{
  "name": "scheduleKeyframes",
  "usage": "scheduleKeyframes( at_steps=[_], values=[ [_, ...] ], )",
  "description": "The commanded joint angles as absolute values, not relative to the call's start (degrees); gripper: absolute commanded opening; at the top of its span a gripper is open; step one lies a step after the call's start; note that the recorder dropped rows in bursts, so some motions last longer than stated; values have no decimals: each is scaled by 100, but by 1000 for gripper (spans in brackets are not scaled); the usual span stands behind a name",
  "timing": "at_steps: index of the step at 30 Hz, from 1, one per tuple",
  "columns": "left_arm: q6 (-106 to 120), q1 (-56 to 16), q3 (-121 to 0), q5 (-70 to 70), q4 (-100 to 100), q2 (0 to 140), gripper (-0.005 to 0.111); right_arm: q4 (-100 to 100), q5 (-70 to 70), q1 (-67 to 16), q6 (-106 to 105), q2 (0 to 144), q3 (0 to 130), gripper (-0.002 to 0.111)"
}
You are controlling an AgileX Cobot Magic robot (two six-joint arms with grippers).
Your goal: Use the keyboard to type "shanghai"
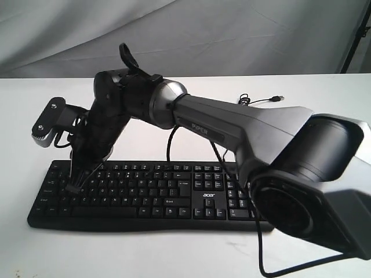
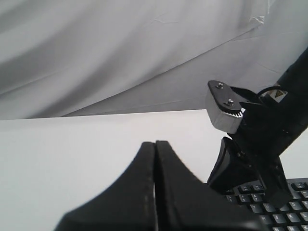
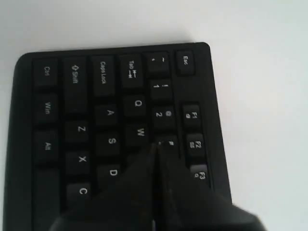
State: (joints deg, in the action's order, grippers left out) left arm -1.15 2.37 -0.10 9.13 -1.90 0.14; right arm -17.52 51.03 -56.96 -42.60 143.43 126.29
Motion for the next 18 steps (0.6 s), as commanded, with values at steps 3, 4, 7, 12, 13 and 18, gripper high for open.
scheduleKeyframes(
  at_steps=[3, 4, 7, 12, 13, 18],
  values=[
    [-131, 200, 0, 882, -177, 0, 0, -1752, 4892, -5951, -4307, 14335, 12680, 0],
    [-131, 200, 0, 882, -177, 0, 0, -1752, 4859, -5987, -4307, 14359, 12680, 0],
    [-131, 200, 0, 882, -177, 0, 0, -1764, 4823, -6036, -4307, 14426, 12680, 0],
    [-131, 200, 0, 882, -177, 0, 0, -1705, 4845, -6051, -4161, 14546, 12680, 0],
    [-131, 200, 0, 882, -177, 0, 0, -1705, 4860, -6061, -4152, 14546, 12680, 0],
    [-131, 200, 0, 882, -177, 0, 0, -1639, 4869, -6061, -4106, 14550, 12680, 0]
  ],
)
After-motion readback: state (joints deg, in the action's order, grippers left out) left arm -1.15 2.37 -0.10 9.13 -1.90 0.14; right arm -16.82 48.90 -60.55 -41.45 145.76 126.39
